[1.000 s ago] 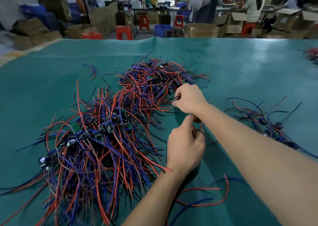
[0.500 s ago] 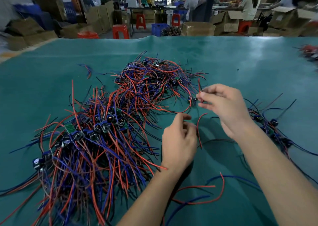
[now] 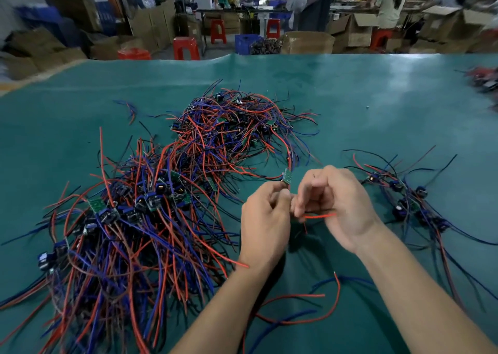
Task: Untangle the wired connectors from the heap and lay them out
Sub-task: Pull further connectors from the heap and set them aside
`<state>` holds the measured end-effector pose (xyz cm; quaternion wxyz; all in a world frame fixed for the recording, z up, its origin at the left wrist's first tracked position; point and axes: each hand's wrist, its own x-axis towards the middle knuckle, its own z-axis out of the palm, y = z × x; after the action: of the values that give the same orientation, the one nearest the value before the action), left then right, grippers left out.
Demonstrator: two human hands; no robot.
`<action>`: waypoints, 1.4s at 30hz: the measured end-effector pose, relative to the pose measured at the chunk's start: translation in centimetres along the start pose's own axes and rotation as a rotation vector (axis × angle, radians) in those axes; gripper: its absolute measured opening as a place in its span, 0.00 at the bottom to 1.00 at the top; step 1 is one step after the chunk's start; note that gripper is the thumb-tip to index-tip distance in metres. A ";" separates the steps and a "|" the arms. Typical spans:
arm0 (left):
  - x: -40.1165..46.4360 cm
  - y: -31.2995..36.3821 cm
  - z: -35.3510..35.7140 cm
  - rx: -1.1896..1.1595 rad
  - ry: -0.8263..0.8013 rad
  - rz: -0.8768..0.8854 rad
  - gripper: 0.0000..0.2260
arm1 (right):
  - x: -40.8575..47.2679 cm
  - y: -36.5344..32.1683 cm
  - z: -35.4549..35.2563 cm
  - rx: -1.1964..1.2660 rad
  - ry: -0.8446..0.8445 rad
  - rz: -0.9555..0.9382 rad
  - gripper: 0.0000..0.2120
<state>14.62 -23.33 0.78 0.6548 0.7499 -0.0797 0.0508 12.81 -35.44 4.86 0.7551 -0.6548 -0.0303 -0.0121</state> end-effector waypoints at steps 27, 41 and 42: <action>-0.2 -0.3 0.3 0.049 0.018 0.061 0.09 | 1.1 1.2 -1.4 0.051 0.314 0.037 0.10; -0.5 -0.6 0.4 0.170 -0.034 0.135 0.10 | 1.6 1.2 -7.4 -0.639 1.084 -0.347 0.15; -0.4 -0.6 0.4 0.169 -0.013 0.132 0.10 | 1.5 1.0 -7.8 -0.577 1.165 -0.326 0.15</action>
<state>14.30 -23.63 0.06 0.5838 0.7959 -0.1286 0.0957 14.64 -42.99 2.85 0.4314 -0.7041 0.2881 -0.4850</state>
